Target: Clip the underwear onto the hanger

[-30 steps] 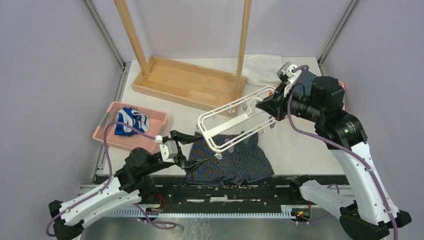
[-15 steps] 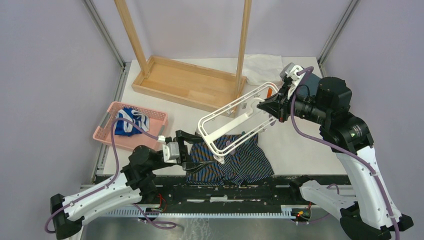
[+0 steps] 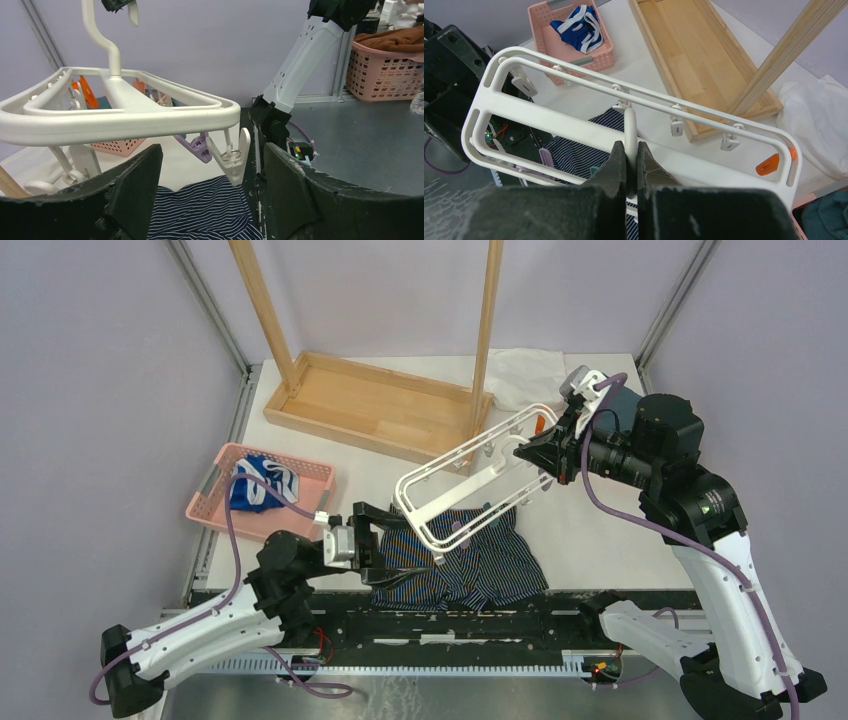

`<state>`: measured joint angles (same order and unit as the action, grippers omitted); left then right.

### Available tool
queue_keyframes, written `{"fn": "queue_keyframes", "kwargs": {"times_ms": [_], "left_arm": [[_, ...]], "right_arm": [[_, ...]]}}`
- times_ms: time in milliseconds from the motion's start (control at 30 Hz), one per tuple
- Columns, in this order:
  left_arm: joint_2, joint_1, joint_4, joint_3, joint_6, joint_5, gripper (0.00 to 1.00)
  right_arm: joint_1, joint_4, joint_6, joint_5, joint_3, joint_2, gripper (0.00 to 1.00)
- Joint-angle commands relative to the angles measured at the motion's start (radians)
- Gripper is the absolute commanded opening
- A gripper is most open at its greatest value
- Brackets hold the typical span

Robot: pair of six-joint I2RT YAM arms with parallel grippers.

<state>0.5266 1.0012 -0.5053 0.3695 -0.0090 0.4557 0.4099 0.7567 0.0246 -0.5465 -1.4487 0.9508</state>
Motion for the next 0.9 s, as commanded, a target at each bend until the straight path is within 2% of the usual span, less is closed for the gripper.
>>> {"fn": "queue_keyframes", "kwargs": {"times_ms": [0, 500, 867], "left_arm": [[0.029, 0.004, -0.060, 0.028, -0.037, 0.033, 0.80], [0.064, 0.004, -0.088, 0.030, -0.063, 0.010, 0.75], [0.101, 0.004, -0.104, 0.038, -0.081, 0.024, 0.74]], "right_arm": [[-0.002, -0.140, -0.003, -0.019, -0.039, -0.010, 0.00], [-0.003, -0.147, -0.009, -0.014, -0.028, -0.009, 0.00], [-0.002, -0.141, -0.008, -0.016, -0.027, -0.012, 0.00]]}}
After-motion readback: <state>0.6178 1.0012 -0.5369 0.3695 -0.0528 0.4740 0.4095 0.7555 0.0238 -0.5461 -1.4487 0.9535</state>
